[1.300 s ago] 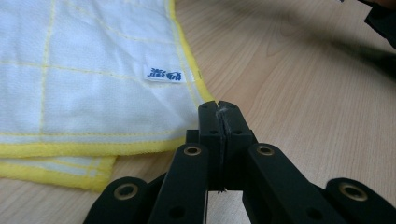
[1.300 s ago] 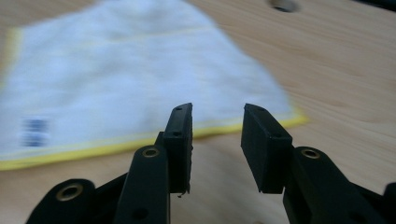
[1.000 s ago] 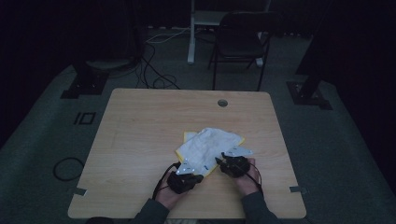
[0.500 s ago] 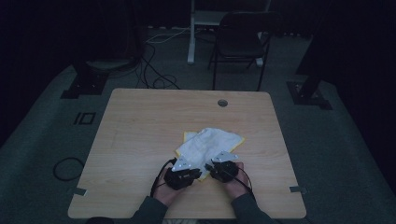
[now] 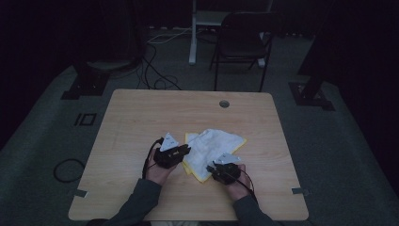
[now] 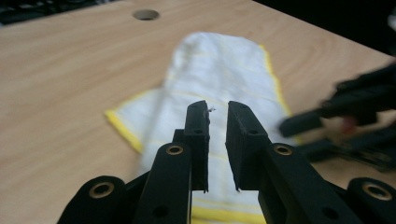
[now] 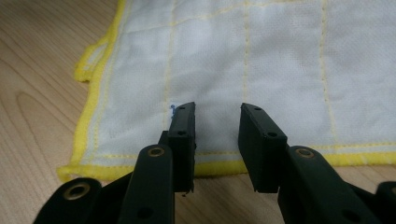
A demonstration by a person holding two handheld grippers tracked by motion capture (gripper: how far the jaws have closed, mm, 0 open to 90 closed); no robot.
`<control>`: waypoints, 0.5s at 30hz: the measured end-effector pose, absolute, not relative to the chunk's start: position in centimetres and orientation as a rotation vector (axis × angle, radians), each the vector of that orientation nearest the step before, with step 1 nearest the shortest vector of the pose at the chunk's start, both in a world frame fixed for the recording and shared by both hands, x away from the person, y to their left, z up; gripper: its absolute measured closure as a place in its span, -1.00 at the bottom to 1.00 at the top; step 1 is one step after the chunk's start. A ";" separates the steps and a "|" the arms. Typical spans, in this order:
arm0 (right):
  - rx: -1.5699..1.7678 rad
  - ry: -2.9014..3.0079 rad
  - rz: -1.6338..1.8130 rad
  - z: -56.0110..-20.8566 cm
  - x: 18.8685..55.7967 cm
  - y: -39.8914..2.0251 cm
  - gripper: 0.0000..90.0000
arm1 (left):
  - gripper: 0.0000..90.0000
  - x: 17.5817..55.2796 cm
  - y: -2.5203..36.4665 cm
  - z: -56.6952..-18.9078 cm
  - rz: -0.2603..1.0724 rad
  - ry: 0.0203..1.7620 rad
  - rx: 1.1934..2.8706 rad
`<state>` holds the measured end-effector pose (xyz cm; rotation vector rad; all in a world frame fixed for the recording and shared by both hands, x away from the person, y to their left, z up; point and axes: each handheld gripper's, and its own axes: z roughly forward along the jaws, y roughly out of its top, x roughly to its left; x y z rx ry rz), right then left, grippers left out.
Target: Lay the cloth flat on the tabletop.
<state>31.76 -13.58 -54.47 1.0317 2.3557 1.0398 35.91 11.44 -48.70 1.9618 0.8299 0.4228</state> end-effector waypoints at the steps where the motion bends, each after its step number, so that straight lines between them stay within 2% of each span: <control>1: 1.030 2.355 1.041 -54.5 31.8 -13.6 0.49 | 0.76 36.3 11.4 -48.7 0.429 0.835 1.963; 7: 1.032 2.355 1.049 -54.5 31.8 -13.7 0.49 | 1.00 39.7 11.3 -49.5 0.456 0.899 1.992; 15: 1.033 2.358 1.051 -54.5 31.8 -13.7 0.49 | 1.00 43.1 10.4 -50.8 0.401 0.963 2.056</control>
